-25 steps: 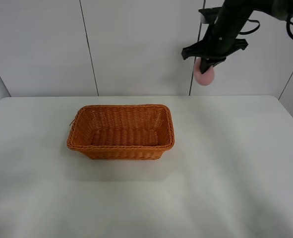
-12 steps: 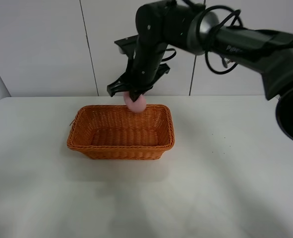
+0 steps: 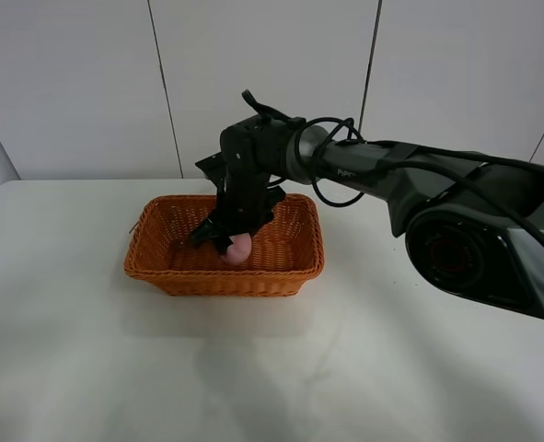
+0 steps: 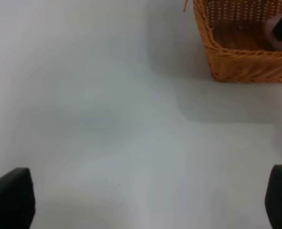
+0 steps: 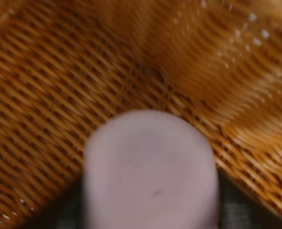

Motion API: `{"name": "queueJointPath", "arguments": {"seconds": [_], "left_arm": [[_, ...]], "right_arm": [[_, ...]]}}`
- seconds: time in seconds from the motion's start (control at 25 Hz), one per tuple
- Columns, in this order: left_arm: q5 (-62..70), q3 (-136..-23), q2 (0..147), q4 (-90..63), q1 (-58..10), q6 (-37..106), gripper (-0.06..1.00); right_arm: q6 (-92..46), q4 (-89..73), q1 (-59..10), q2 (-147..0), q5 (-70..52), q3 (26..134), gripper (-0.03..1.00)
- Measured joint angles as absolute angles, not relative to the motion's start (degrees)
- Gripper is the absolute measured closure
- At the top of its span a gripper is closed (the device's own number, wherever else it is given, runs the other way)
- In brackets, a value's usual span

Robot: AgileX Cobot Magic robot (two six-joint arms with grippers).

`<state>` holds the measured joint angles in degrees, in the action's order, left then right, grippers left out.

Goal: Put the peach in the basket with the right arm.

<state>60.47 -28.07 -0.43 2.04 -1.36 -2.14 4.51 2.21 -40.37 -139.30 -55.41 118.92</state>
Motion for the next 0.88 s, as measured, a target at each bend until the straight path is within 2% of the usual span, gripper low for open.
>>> {"name": "queueJointPath", "arguments": {"seconds": [0.08,0.2,0.4,0.52,0.88], "left_arm": [[60.47,-28.07,-0.43,2.04,-1.36,-2.14,-0.05],[60.47,-28.07,-0.43,2.04,-1.36,-2.14,-0.05],[60.47,-28.07,-0.43,2.04,-1.36,-2.14,-0.05],[60.47,-28.07,-0.43,2.04,-1.36,-2.14,-0.05],[60.47,-28.07,-0.43,2.04,-1.36,-2.14,-0.05]], "right_arm": [[4.51,2.21,-40.37,-139.09,-55.95,119.31,0.32],[4.51,2.23,-40.37,-138.94,-58.9,122.31,0.28],[4.7,2.23,-40.37,-138.83,-68.02,134.84,0.28],[6.08,2.28,-40.37,-137.7,-69.13,141.29,0.28],[6.7,2.41,-36.4,-136.11,-69.65,143.59,0.27]]}}
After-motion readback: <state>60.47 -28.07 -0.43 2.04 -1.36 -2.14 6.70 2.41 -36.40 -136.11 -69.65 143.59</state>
